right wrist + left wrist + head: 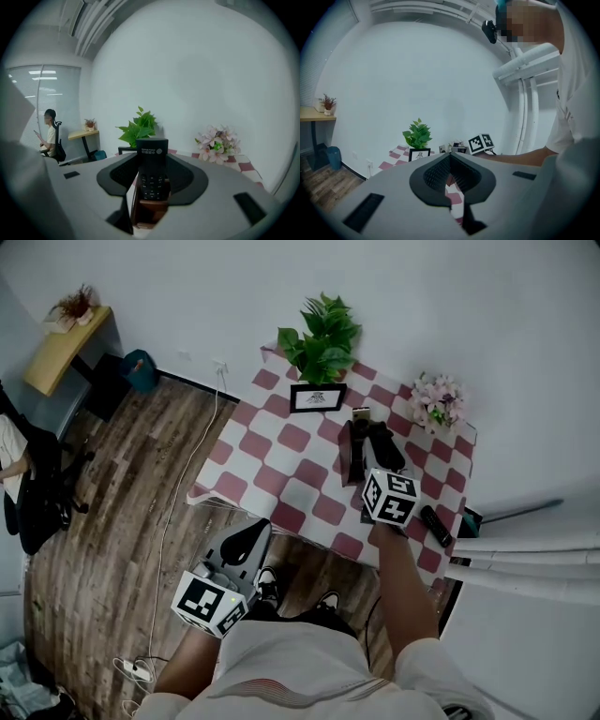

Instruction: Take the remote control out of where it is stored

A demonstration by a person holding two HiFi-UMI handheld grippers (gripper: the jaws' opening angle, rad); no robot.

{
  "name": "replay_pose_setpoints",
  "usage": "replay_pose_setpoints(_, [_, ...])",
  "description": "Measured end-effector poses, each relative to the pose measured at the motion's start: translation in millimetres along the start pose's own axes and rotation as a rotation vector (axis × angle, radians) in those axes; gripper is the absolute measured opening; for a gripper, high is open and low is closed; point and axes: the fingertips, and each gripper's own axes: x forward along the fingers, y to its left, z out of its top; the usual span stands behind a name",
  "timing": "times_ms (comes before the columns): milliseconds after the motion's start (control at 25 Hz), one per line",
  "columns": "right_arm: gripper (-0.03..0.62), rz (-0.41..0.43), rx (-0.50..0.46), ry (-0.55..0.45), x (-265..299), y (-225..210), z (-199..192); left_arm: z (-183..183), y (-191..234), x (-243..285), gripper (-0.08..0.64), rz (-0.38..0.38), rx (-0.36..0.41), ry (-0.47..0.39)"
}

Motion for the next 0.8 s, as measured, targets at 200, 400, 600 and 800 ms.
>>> replay_pose_setpoints(200, [0.192, 0.036, -0.034, -0.099, -45.1, -13.9, 50.4, 4.0, -21.7, 6.8, 0.009, -0.043, 0.009, -0.016])
replay_pose_setpoints(400, [0.192, 0.068, -0.113, -0.073, -95.4, -37.8, 75.0, 3.5, -45.6, 12.2, 0.009, -0.085, 0.004, -0.024])
replay_pose_setpoints(600, [0.192, 0.092, -0.263, 0.138, -130.4, -77.9, 51.3, 7.2, -72.4, 20.0, 0.009, -0.125, 0.014, -0.034])
replay_pose_setpoints(800, [0.192, 0.129, -0.402, 0.439, -154.1, -116.6, -7.3, 5.2, -90.9, 26.9, 0.008, -0.147, 0.017, -0.028])
